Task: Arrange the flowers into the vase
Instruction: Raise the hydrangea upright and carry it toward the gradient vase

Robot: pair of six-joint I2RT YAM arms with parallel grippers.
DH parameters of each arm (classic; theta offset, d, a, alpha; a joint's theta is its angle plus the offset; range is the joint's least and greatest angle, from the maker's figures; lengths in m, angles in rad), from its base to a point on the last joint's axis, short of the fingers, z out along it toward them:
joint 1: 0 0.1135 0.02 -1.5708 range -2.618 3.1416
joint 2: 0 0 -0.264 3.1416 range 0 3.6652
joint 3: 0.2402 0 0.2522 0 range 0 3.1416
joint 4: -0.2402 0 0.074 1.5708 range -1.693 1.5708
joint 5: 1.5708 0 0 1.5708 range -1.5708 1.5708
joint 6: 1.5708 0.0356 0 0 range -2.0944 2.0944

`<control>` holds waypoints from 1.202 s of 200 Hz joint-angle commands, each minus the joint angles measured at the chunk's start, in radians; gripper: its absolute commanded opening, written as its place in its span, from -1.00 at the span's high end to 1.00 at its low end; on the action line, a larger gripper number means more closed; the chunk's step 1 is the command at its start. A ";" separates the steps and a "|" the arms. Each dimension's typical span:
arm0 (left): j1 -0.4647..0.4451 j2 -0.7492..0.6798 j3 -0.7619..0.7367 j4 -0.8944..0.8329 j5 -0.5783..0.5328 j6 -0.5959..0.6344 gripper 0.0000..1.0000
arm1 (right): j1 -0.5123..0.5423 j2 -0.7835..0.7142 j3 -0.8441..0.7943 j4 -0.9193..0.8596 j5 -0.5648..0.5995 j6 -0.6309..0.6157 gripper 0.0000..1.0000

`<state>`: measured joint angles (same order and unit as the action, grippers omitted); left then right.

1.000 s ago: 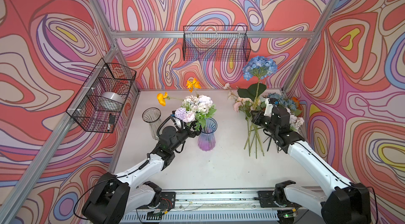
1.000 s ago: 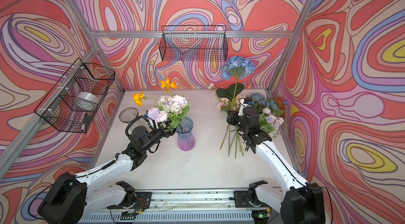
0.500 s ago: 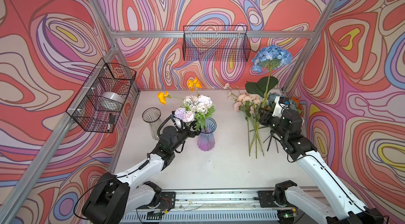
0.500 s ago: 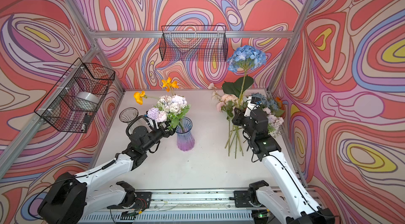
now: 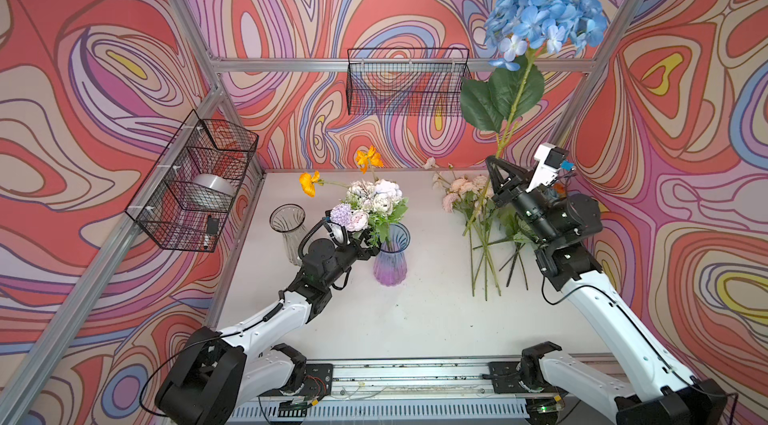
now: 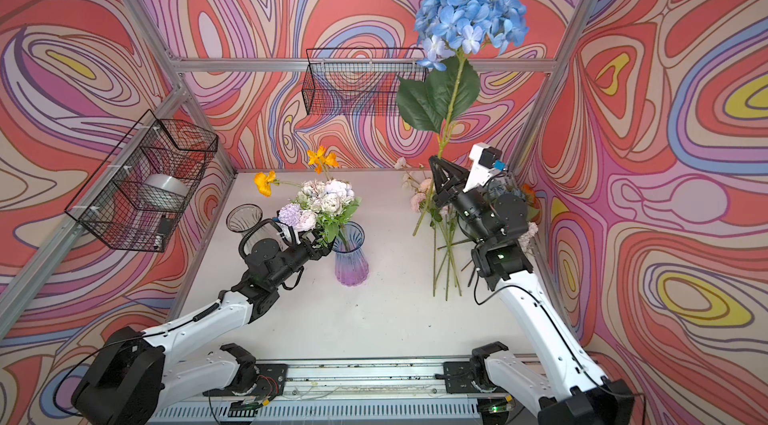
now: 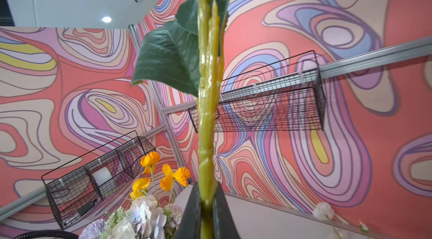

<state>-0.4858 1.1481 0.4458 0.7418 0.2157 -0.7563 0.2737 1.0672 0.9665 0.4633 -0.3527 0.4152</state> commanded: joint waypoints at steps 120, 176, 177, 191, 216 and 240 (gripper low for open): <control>-0.004 0.018 0.018 0.057 0.003 -0.033 -0.74 | 0.342 0.410 -0.104 0.831 0.067 -0.007 1.00; -0.005 -0.001 0.010 0.052 -0.016 -0.028 -0.74 | 0.385 0.529 -0.166 0.987 0.094 -0.002 1.00; -0.004 -0.001 0.009 0.053 -0.016 -0.028 -0.74 | 0.385 0.531 -0.168 0.987 0.094 -0.001 1.00; -0.004 -0.004 0.003 0.061 -0.021 -0.029 -0.74 | 0.387 0.560 -0.181 1.016 0.098 0.012 1.00; -0.004 -0.014 0.003 0.052 -0.024 -0.025 -0.74 | 0.392 0.577 -0.218 1.026 0.113 0.005 1.00; -0.004 -0.026 0.008 0.031 -0.027 -0.015 -0.74 | 0.392 0.560 -0.258 0.989 0.115 -0.015 1.00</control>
<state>-0.4858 1.1507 0.4465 0.7574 0.2153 -0.7784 0.6582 1.6379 0.7422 1.4349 -0.2535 0.4126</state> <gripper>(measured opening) 0.869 0.086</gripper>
